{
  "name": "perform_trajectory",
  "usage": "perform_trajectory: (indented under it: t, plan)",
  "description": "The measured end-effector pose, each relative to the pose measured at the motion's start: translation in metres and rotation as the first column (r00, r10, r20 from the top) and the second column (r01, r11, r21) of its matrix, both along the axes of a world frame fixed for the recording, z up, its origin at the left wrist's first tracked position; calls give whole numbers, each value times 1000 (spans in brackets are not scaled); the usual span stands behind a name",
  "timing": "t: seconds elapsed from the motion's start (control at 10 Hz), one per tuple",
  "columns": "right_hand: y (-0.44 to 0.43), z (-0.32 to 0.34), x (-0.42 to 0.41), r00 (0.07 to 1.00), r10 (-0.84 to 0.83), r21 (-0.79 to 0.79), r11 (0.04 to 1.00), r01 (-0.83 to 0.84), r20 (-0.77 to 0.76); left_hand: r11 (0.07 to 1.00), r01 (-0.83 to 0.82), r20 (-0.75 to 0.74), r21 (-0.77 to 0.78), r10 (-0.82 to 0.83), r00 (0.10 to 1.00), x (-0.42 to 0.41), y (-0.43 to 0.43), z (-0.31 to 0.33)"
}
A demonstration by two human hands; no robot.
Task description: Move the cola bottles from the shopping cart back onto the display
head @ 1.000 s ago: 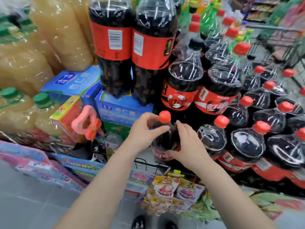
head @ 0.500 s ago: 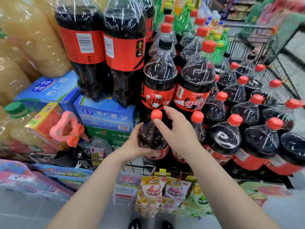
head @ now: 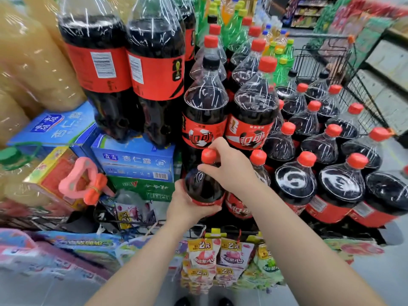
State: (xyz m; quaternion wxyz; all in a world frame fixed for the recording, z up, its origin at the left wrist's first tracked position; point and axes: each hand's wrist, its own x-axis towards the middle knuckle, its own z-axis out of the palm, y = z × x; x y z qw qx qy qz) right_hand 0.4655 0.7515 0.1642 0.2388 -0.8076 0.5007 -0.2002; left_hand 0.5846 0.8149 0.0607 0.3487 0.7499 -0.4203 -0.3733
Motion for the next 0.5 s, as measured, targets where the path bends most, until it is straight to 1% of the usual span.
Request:
perform_trajectory:
  t: [0.1,0.2,0.3,0.4,0.5]
  plan:
    - [-2,-2,-2,1000,23,9,1000,-23,13,1000,-11,30,11,11,999,-2,0,-3]
    - [-2,-5,-2,999,19,6,1000,-19,50,999,29,23,40,-30,999,3,0,-2]
    - [-1,-7,-3,998,15,42,999,-18,67,978,176,8,115,-178,984,16,-4,3]
    - [-3,-4,-3,998,52,53,997,-54,43,893,384,78,235,-411,908,39,-12,21]
    - [-2,2,-4,1000,6,-38,999,-6,21,924,351,174,150,-374,911,56,-12,47]
